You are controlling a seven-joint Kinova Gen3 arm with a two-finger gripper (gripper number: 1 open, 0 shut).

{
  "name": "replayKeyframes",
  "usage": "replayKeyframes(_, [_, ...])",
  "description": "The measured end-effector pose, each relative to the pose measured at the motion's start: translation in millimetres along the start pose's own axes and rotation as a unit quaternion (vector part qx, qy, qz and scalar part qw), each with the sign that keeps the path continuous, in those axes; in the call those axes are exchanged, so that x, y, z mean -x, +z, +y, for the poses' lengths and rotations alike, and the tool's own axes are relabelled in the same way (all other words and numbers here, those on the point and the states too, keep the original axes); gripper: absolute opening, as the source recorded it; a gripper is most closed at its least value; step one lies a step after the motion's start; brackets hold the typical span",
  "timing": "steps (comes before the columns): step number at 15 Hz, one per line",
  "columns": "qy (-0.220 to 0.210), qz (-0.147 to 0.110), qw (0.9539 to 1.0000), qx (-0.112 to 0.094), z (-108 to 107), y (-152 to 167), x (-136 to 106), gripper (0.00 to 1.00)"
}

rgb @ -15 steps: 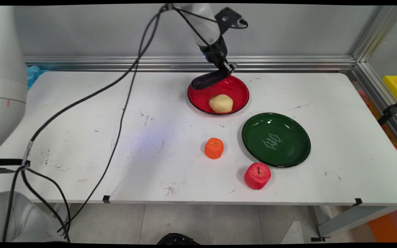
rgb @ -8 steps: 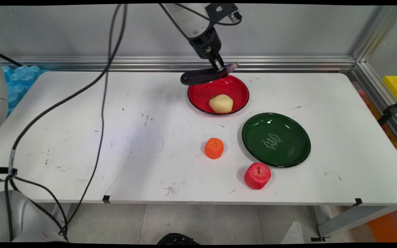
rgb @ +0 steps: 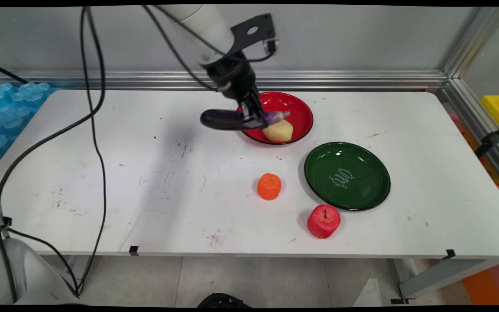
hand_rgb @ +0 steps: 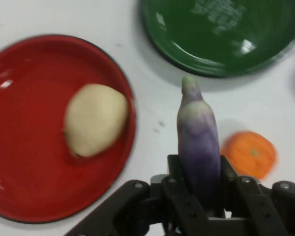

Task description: Place the picked object on the table

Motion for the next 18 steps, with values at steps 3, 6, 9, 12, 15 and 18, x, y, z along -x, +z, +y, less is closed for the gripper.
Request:
replayKeyframes(3, [0.025, -0.007, 0.9995, 0.018, 26, 0, 12, 0.0])
replayKeyframes(6, [0.043, -0.014, 0.9985, 0.03, 48, 8, 21, 0.0])
replayKeyframes(9, [0.059, -0.023, 0.9972, 0.039, 65, 20, 29, 0.0])
replayKeyframes(12, [0.077, -0.031, 0.9953, 0.049, 83, 40, 36, 0.0])
replayKeyframes(15, [0.094, -0.038, 0.993, 0.062, 99, 63, 42, 0.0])
replayKeyframes(18, [0.111, -0.041, 0.9904, 0.071, 109, 83, 44, 0.0])
